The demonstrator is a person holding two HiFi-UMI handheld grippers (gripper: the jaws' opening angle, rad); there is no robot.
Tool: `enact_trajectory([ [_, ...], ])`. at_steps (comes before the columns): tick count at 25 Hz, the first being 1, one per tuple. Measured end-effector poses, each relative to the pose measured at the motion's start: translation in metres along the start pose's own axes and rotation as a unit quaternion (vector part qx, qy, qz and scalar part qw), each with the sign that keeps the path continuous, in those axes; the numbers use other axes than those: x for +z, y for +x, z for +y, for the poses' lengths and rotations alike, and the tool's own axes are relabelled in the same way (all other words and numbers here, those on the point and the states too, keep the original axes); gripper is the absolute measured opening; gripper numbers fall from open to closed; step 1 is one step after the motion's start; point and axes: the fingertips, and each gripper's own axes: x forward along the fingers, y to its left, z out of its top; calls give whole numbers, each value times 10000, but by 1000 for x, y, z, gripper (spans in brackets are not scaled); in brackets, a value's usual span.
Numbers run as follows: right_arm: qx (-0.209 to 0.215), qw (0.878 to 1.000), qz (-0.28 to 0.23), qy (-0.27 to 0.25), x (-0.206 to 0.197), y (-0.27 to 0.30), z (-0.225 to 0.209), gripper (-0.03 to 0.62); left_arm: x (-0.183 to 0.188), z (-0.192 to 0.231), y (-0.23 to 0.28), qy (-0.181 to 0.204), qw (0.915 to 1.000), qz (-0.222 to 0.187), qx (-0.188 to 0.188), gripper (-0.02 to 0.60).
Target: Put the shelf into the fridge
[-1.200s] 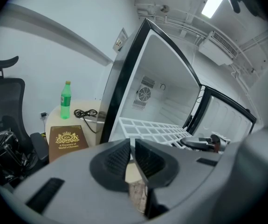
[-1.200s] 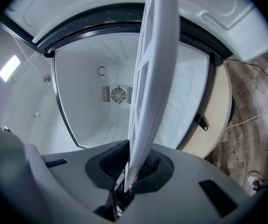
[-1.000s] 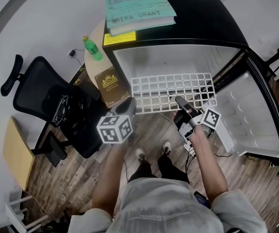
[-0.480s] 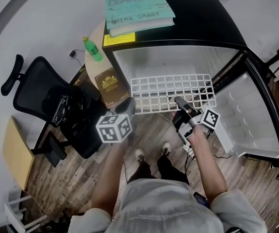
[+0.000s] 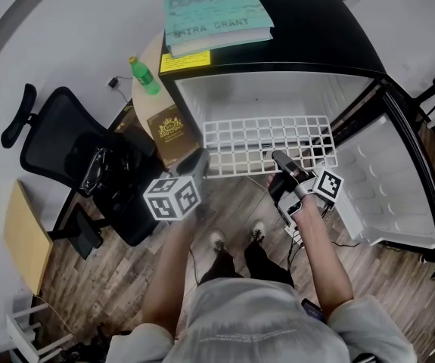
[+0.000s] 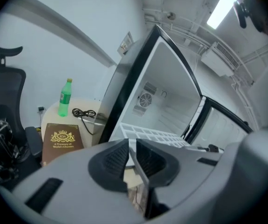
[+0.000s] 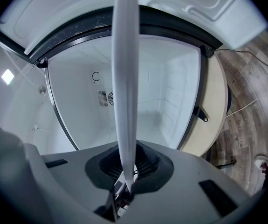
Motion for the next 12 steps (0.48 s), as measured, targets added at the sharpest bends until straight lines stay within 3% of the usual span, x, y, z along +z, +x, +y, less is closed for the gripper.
enact_trajectory([
  [2, 6, 10000, 5, 10, -1, 0, 0, 38, 4, 4, 3, -308, 9994, -126, -13, 46],
  [4, 0, 10000, 10, 10, -2, 0, 0, 38, 4, 7, 8, -350, 9993, -88, 81, 52],
  [6, -4, 10000, 6, -1, -2, 0, 0, 38, 3, 8, 11, -255, 9996, -26, 129, 78],
  [12, -47, 10000, -55, -17, 0, -1, -6, 40, -1, 7, 17, 267, 9990, 177, 298, 54],
])
